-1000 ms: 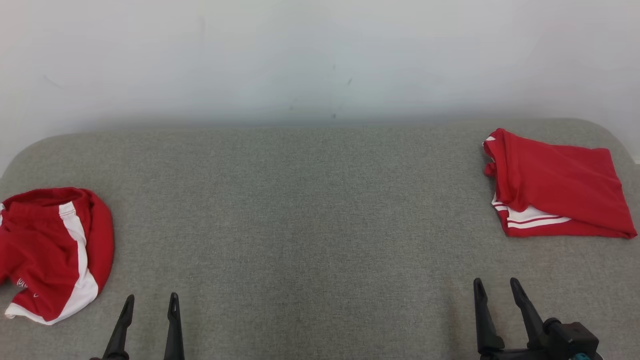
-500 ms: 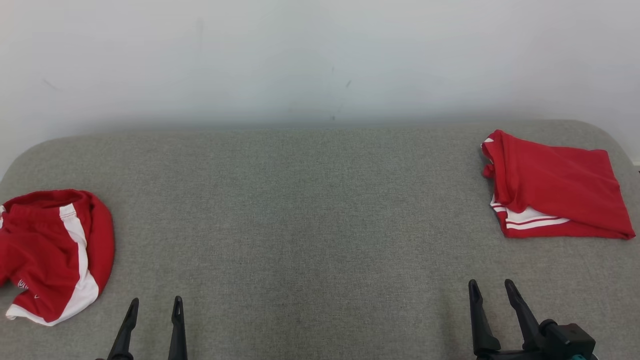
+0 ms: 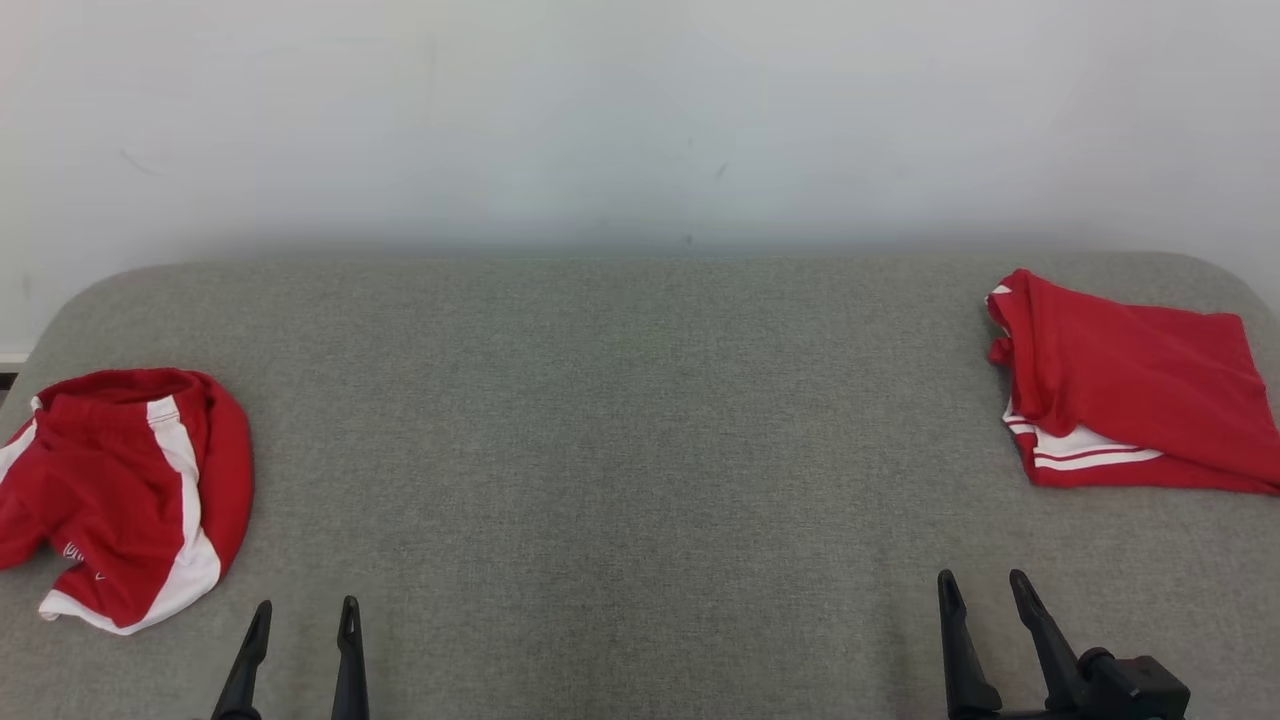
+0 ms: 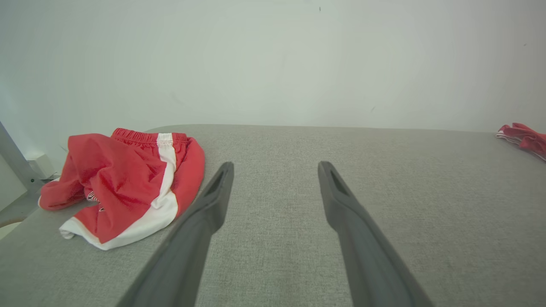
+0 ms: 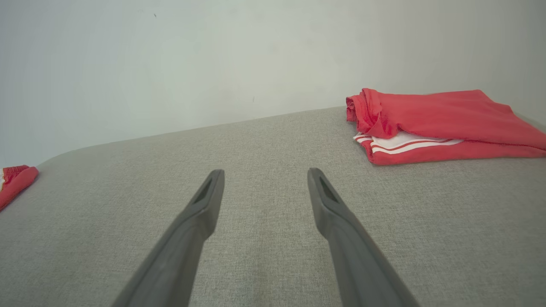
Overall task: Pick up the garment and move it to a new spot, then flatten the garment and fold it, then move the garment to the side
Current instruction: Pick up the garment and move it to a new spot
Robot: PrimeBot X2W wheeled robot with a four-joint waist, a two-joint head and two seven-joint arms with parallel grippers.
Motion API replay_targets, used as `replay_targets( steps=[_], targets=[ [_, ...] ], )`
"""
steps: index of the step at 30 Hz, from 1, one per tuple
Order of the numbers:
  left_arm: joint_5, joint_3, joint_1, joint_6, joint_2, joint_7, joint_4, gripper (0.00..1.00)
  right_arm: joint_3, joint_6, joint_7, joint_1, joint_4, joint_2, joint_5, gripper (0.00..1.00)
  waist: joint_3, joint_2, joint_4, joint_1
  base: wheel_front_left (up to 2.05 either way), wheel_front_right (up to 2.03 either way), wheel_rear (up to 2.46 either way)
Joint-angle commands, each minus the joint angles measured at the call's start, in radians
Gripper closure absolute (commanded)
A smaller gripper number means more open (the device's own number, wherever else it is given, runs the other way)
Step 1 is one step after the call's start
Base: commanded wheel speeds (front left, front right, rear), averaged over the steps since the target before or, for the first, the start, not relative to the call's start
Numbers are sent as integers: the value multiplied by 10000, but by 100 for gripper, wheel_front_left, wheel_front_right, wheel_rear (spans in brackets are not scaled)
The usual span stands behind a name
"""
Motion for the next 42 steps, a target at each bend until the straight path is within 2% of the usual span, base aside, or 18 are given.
replay_targets(
  steps=[1,5,22,31,36,42],
  targets=[
    [10,20,73,36,-11,-28,9,0,23,-26,-7,55,-29,6,81,0,-15,0,213,0,0,0,0],
    [11,-9,35,68,-9,-28,57,0,3,-26,-8,127,7,7,96,0,-22,0,568,0,0,0,0],
    [-16,313,206,94,-11,-28,194,0,151,-26,-8,-70,159,7,-45,0,54,0,3189,0,0,0,0],
    [-77,399,186,147,-10,-28,247,0,331,-26,-7,-139,197,4,-41,0,61,0,4357,0,0,0,0],
    [-55,580,295,104,-10,-27,286,0,437,-26,-7,-172,250,4,36,0,-15,0,4710,0,0,0,0],
    [-101,583,460,183,-11,-27,214,0,508,-26,-7,-148,251,4,86,0,-49,0,4769,0,0,0,0]
  ],
)
